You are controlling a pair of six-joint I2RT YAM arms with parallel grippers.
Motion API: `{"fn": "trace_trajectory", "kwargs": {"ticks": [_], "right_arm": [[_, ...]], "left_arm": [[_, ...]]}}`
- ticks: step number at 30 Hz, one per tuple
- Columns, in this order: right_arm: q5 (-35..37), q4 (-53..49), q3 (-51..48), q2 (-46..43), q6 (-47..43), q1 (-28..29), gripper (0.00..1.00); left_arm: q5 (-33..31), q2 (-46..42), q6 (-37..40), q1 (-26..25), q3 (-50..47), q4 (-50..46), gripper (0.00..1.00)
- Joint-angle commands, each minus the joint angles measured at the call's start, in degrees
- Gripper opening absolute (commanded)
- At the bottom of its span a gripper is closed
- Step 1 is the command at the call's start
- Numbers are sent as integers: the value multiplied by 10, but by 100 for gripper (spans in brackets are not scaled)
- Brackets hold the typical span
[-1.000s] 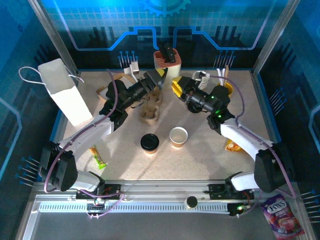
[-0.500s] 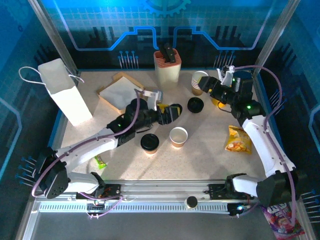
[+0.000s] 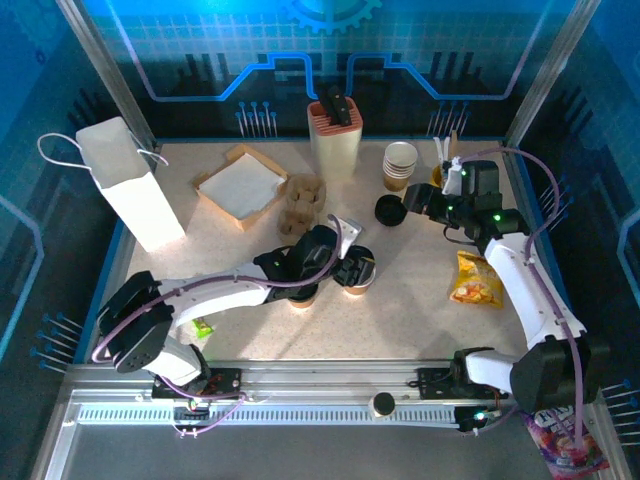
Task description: Pack the takeout coffee
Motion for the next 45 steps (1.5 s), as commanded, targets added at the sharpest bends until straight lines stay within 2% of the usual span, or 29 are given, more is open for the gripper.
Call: {"fn": "trace_trajectory", "kwargs": {"ticks": [1, 12, 36, 45], "right_arm": [[-30, 4, -12, 8, -3, -8, 70], [-45, 15, -17, 21, 4, -7, 70], [-46, 23, -33, 28, 9, 0, 71], [-44, 23, -33, 32, 8, 5, 71]], "left_arm": [[-24, 20, 36, -1, 5, 20, 76], [-14, 64, 52, -5, 18, 25, 77], [7, 74, 51, -10, 31, 19, 81], [42, 79, 31, -10, 39, 22, 82]]}}
